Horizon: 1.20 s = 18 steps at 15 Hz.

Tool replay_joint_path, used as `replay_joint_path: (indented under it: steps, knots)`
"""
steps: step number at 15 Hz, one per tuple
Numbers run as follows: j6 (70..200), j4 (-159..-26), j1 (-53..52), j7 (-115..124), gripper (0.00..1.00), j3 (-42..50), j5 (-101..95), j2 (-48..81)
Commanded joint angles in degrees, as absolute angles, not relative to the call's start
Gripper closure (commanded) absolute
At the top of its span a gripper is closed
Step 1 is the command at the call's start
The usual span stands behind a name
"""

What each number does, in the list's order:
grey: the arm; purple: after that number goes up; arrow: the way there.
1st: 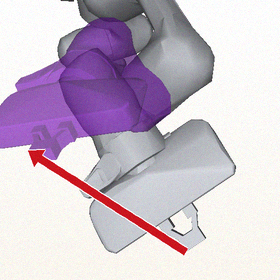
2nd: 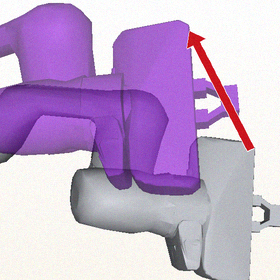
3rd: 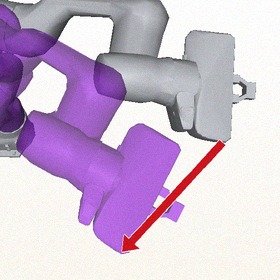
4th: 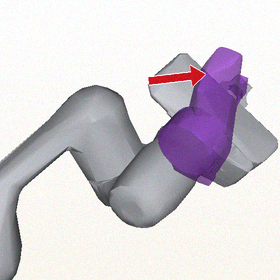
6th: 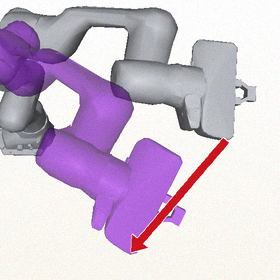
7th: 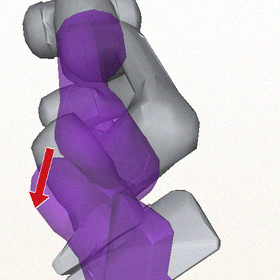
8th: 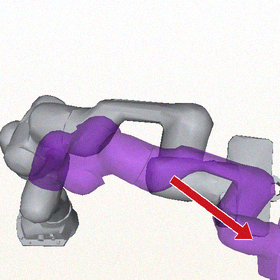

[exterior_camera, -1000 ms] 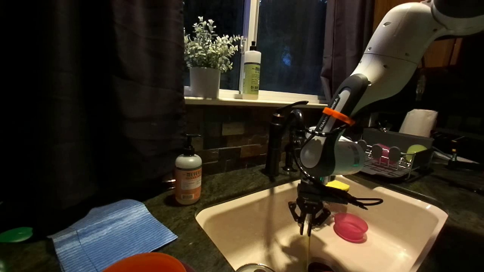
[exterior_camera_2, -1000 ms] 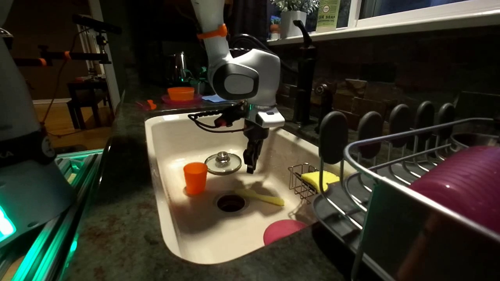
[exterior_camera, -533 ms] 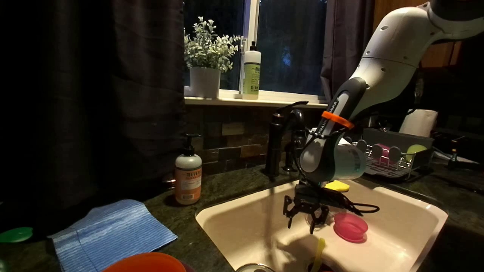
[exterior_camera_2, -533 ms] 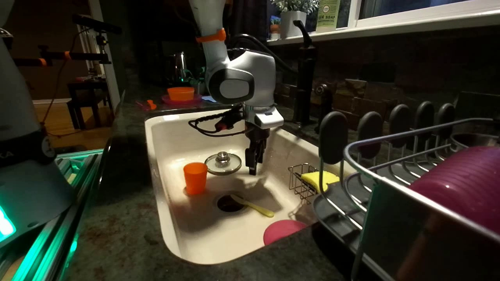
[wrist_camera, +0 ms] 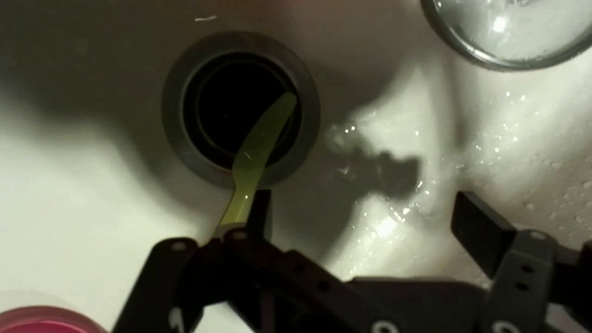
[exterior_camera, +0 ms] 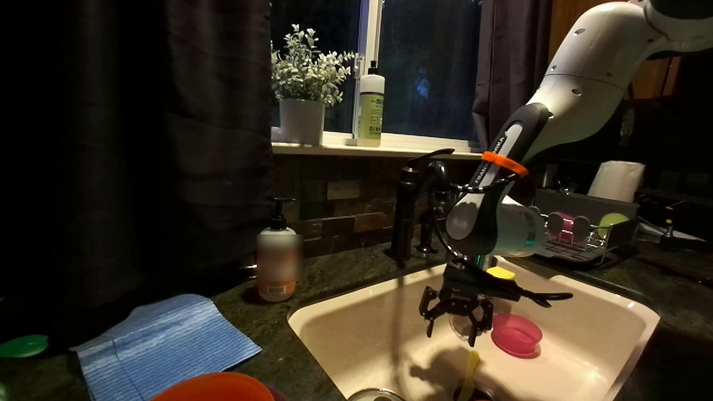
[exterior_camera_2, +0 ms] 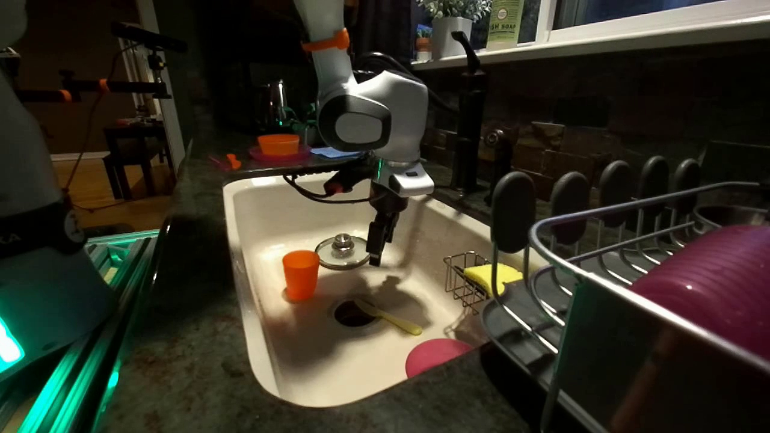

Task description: Take the knife out of the drain

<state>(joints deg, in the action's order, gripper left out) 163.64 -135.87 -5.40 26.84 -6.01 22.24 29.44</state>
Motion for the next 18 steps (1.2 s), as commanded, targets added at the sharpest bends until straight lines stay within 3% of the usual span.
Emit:
replay_joint_path:
  steps: [1,8,18]
  knots:
    - [154.43,-140.69,-4.49,20.94,0.0,-5.26,19.36,21.73]
    - [141.91,-147.01,-4.15,7.49,0.0,-3.92,9.61,10.51]
    - [139.87,-156.88,-4.46,1.05,0.0,-4.08,-3.71,-5.39]
